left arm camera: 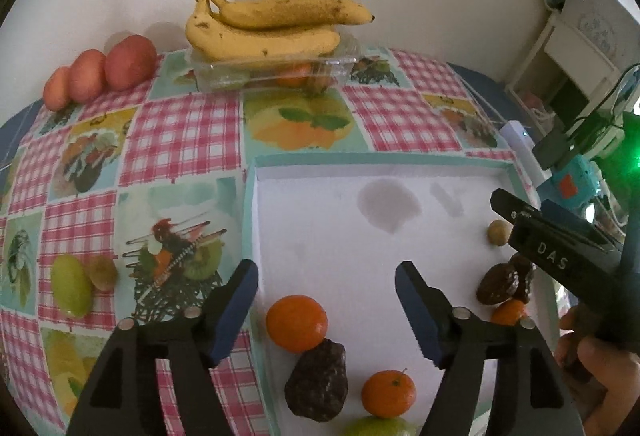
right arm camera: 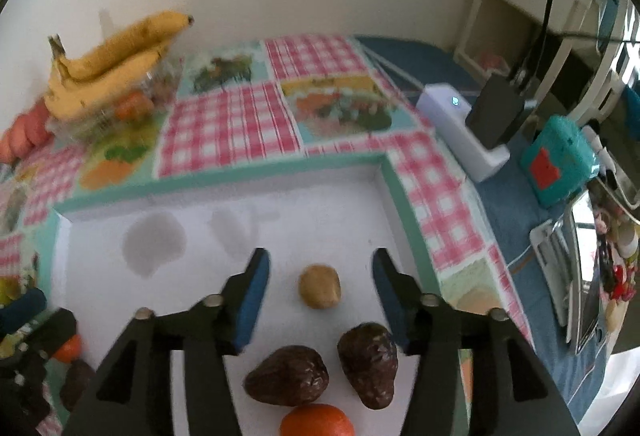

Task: Organize fruits
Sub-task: 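Move both open tools back toward the green pear and remaining fruits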

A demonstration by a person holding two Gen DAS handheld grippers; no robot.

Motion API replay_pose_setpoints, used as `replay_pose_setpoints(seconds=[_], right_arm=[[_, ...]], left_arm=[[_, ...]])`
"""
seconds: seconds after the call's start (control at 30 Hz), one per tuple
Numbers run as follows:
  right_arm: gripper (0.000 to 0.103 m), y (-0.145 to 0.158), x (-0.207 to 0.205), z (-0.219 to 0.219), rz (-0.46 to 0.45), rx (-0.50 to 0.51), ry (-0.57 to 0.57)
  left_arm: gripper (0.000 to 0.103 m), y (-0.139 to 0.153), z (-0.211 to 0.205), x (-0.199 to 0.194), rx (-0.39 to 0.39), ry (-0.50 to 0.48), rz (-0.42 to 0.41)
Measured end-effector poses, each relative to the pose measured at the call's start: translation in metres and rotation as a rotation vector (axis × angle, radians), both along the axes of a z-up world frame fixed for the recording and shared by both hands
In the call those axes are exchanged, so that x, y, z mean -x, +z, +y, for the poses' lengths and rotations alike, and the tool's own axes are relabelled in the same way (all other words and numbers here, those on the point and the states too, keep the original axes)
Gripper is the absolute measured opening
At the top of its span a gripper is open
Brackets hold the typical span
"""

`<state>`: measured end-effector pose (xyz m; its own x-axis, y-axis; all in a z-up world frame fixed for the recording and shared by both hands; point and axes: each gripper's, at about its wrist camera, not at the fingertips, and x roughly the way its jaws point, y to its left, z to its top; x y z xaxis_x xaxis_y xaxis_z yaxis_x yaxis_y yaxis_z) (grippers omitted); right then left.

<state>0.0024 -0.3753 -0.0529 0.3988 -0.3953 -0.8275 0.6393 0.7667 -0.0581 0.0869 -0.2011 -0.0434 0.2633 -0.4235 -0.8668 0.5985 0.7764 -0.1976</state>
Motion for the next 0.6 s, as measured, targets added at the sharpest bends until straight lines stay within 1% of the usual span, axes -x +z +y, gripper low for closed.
replay_pose_setpoints(seconds=[0.03, 0.07, 0.1, 0.13, 0.2, 0.27, 0.3, 0.4, 0.47, 0.57, 0.6], right_arm=[[0.072, 0.005, 0.000, 0.000, -0.014, 0.003, 0.002], [0.075, 0.009, 0.000, 0.001, -0.022, 0.008, 0.004], [0.081, 0.013, 0.000, 0.002, -0.029, 0.015, 0.006], [0.084, 0.016, 0.000, 0.002, -0.036, 0.022, 0.009], [0.085, 0.021, 0.001, 0.004, -0.044, 0.029, 0.013], [0.091, 0.023, 0.002, 0.004, -0.045, 0.033, 0.010], [0.095, 0.023, 0.003, 0.004, -0.045, 0.035, 0.007], [0.095, 0.024, 0.004, 0.004, -0.051, 0.041, 0.004], [0.095, 0.025, 0.006, 0.005, -0.058, 0.046, 0.002], [0.095, 0.023, 0.004, 0.009, -0.059, 0.042, 0.027], [0.095, 0.021, 0.003, 0.010, -0.051, 0.035, 0.038]], left_arm=[[0.078, 0.003, 0.000, 0.000, -0.001, 0.000, -0.006], [0.082, 0.006, 0.001, 0.001, -0.009, 0.003, -0.015], [0.088, 0.008, 0.001, 0.002, -0.022, 0.010, -0.026], [0.091, 0.009, 0.002, 0.002, -0.032, 0.017, -0.033], [0.102, 0.011, 0.006, 0.001, -0.047, 0.038, -0.045], [0.103, 0.013, 0.012, -0.001, -0.058, 0.069, -0.056], [0.103, 0.015, 0.016, -0.003, -0.064, 0.086, -0.061], [0.103, 0.023, 0.034, -0.011, -0.070, 0.158, -0.090], [0.103, 0.027, 0.044, -0.016, -0.069, 0.201, -0.094], [0.103, 0.030, 0.067, -0.027, -0.098, 0.273, -0.077], [0.103, 0.030, 0.074, -0.030, -0.121, 0.287, -0.087]])
